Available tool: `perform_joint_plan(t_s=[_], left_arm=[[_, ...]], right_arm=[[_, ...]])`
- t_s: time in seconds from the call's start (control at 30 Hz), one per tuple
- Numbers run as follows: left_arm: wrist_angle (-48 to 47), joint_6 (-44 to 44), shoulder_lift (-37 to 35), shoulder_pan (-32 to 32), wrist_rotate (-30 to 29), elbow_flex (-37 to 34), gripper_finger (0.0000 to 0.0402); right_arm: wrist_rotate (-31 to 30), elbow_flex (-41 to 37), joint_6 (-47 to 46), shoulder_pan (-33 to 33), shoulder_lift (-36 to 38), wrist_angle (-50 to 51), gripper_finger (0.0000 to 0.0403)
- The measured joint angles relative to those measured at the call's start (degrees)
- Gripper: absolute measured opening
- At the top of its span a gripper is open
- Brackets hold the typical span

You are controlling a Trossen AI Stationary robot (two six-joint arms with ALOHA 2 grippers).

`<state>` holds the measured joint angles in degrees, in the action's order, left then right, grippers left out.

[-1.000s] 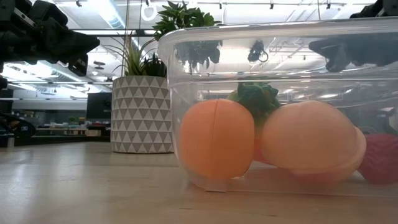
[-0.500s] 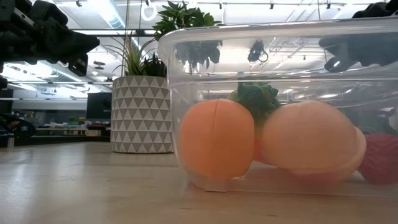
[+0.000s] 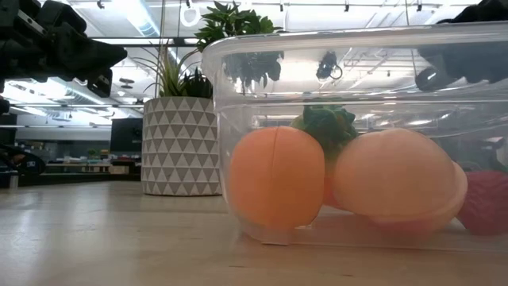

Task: Pick and placing Produce into tupperware
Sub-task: Return to Home Position

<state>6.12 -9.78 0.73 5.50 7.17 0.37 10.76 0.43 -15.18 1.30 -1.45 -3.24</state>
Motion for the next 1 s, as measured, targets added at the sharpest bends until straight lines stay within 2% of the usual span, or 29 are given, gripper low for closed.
perform_joint_plan(t_s=[0.1,0.17,0.27,0.5,0.7,1.0], left_arm=[[0.0,0.0,0.0,0.0,0.0,0.0,0.0028],[0.0,0.0,0.0,0.0,0.0,0.0,0.0031],[0.0,0.0,0.0,0.0,0.0,0.0,0.0036],[0.0,0.0,0.0,0.0,0.0,0.0,0.0029],[0.0,0.0,0.0,0.0,0.0,0.0,0.0024],[0.0,0.0,0.0,0.0,0.0,0.0,0.0036]], right_arm=[[-1.2,0.0,12.6,0.0,-2.1,0.1,0.0000],[-4.4,0.0,16.6,0.0,-3.7,0.7,0.0000],[-8.2,0.0,16.1,0.0,-6.0,1.6,0.0000],[-10.4,0.0,17.9,0.0,-6.0,-3.6,0.0000],[-13.3,0.0,19.8,0.0,-5.9,-3.7,0.0000],[-14.4,0.0,19.5,0.0,0.0,-5.8,0.0000]])
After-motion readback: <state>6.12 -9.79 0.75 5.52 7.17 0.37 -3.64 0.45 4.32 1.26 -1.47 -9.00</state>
